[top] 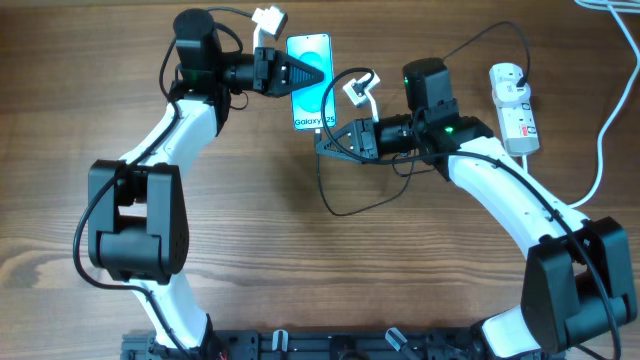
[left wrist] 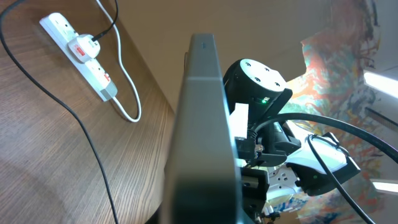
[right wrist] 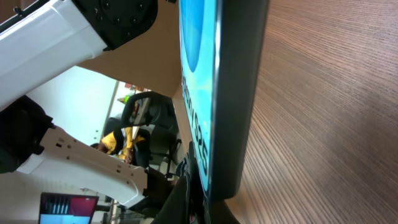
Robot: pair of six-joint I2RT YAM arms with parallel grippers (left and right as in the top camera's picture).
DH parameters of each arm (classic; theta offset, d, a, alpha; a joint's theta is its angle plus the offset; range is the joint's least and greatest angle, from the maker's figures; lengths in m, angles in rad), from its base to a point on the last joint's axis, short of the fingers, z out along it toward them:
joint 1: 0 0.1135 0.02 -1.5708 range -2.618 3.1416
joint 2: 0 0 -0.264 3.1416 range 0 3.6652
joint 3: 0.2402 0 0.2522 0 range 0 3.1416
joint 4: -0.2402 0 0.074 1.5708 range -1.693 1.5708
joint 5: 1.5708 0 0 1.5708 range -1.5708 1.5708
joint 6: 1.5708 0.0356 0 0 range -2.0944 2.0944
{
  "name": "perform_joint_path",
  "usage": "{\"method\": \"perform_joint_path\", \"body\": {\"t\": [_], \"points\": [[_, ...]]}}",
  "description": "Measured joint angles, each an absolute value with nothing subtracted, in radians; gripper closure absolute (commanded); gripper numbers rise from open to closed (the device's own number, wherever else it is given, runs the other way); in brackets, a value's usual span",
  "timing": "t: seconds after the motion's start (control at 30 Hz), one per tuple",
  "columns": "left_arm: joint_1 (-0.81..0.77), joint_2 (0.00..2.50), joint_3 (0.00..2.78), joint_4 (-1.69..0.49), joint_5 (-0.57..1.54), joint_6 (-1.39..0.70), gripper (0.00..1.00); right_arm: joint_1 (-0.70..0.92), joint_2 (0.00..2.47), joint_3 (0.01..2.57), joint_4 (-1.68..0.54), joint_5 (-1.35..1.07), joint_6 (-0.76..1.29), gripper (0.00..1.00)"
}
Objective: Plug charger to phone and switch on socket
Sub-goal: 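Align the USB-C plug with the phone's bottom port using the right gripper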
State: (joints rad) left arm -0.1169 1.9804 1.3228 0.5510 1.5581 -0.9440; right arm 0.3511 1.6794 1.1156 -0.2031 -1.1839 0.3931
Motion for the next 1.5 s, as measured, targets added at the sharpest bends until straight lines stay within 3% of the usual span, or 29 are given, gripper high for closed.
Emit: {"method": "perform_joint_path", "body": {"t": [1.5], "points": [[-0.117, 1.980, 1.323, 0.551, 1.546, -0.944, 0.96, 0.348, 1.679, 1.116, -0.185, -1.177, 0.419, 0.96]]}}
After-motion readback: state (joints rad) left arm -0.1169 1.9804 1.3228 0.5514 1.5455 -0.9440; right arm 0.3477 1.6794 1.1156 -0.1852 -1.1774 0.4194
